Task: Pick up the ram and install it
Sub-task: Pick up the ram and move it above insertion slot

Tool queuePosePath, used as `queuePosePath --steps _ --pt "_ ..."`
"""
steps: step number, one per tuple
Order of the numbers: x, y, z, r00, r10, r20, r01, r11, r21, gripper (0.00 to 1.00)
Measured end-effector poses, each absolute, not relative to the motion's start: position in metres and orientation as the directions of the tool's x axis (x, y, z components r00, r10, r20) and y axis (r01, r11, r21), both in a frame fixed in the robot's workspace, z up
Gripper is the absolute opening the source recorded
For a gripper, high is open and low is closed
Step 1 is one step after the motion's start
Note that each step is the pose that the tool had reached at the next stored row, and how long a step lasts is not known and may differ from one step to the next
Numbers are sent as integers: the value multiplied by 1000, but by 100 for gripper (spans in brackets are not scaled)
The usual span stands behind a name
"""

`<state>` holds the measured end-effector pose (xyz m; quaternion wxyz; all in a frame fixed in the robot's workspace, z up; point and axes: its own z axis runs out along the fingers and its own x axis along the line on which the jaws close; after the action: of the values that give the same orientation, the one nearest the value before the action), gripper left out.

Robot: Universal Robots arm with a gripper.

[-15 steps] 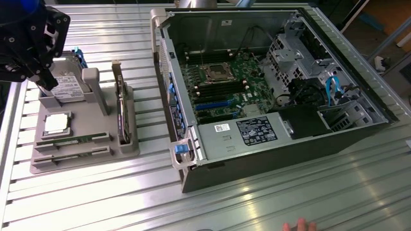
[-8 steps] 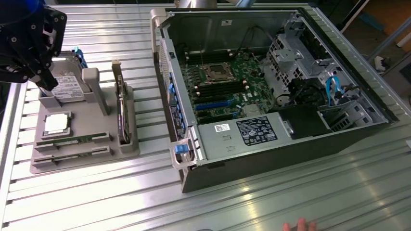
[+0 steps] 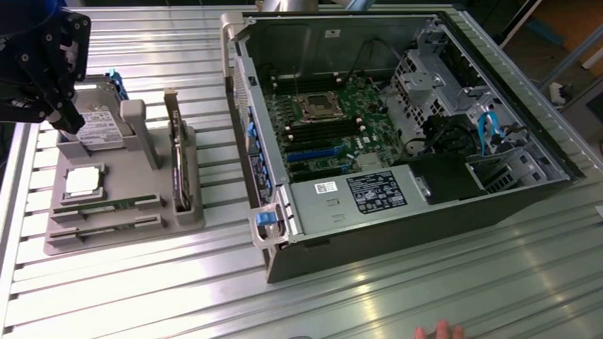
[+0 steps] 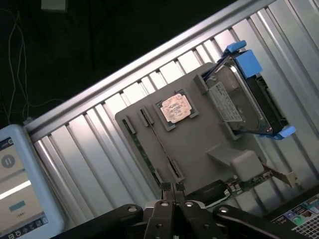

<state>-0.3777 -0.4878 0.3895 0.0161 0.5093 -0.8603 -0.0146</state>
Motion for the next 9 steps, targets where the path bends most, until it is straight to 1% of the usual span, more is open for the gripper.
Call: queuePosePath --steps 9 --pt "-378 -488 389 -353 -936 13 -935 353 41 11"
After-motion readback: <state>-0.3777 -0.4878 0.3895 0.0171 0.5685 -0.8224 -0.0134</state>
